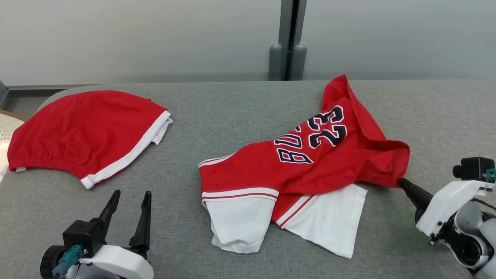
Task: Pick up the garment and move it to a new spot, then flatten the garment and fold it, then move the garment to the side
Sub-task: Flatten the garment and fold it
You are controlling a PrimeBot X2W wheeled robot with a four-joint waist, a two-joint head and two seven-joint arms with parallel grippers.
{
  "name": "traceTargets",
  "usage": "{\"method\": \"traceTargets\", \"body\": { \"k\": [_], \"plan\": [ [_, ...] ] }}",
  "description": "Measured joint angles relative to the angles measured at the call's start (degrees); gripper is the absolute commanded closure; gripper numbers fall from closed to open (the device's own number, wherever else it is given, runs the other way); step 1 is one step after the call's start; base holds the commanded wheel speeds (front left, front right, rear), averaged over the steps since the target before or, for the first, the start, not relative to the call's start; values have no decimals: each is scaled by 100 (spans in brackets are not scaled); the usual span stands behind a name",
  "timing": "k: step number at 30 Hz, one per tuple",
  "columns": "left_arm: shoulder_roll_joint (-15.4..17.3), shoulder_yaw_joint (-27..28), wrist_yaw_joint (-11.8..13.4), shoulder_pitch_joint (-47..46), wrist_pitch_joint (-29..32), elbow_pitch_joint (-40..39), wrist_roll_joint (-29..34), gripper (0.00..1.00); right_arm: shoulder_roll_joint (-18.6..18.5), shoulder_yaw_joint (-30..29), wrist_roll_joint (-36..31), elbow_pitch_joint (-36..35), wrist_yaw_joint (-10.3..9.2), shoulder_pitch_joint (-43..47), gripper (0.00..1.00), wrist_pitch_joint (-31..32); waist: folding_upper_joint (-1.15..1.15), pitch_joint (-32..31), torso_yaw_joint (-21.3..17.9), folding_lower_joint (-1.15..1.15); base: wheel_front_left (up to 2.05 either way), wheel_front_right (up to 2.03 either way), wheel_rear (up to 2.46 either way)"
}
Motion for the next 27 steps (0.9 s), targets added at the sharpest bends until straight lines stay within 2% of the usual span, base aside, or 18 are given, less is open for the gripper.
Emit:
{"method": "traceTargets", "body": {
  "k": [4, 9, 14, 20, 21, 22, 27],
  "plan": [
    [65, 24, 9, 29, 18, -31, -16, 0, -404, 165, 455, -765, 0, 463, 100, 389, 0, -66, -137, 0, 0, 0, 0],
    [111, 22, 33, 90, 53, -80, -16, 0, -900, 322, 646, -1173, 0, 794, 100, 721, 0, -94, -233, 0, 0, 0, 0],
    [154, 5, 49, 88, 100, -140, -16, 0, -1150, 549, 380, -968, 0, 872, 100, 917, 0, -49, -238, 0, 0, 0, 0],
    [168, -33, 58, 84, 138, -163, -15, 0, -1156, 636, 152, -431, 1, 868, 100, 1065, 0, -23, -158, 0, 0, 0, 0],
    [168, -35, 59, 85, 138, -163, -16, 0, -1125, 612, 152, -345, 1, 865, 72, 1063, 0, -25, -145, 0, 0, 0, 0],
    [168, -37, 69, 85, 138, -163, -16, 0, -1092, 597, 149, -263, 1, 856, 1, 1065, 0, -32, -136, 0, 0, 0, 0],
    [165, -37, 103, 110, 134, -163, -53, 0, -1026, 456, -63, -51, 0, 730, 0, 889, 0, -110, -133, 0, 0, 0, 0]
  ]
}}
